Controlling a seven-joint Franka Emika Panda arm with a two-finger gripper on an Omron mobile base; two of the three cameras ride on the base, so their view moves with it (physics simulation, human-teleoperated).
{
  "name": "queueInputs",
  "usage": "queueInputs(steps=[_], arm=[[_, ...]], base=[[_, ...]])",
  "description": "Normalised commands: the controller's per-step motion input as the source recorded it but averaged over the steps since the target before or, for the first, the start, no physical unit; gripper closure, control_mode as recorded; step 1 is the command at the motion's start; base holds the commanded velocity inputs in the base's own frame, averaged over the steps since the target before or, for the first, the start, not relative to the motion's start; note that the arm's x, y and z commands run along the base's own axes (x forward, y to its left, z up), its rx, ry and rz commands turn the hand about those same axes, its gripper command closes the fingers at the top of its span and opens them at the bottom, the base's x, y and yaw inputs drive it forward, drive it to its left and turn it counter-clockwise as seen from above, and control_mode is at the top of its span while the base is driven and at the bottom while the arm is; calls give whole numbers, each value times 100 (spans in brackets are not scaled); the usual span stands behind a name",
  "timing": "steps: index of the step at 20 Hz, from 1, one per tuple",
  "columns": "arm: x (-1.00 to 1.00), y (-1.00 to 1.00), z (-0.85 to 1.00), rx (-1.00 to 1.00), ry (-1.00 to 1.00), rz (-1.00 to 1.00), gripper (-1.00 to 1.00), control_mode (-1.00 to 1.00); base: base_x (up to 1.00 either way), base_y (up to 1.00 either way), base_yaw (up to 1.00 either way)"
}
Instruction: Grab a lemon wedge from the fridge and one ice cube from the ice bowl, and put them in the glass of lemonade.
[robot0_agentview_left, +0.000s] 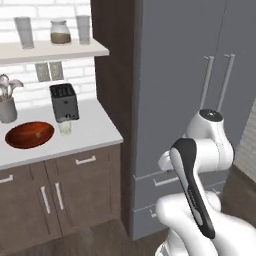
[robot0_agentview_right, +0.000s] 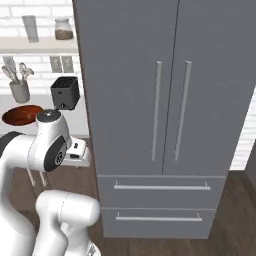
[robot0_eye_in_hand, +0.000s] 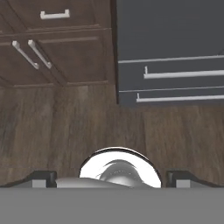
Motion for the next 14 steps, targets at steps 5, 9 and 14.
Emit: queueInputs(steps=[5,9,14], arm=[[0,0,0,0,0,0,-100,100],[0,0,0,0,0,0,-100,100],[0,0,0,0,0,0,-100,100]], base=[[18,-100,24],[27,-89,16],[31,-73,2]])
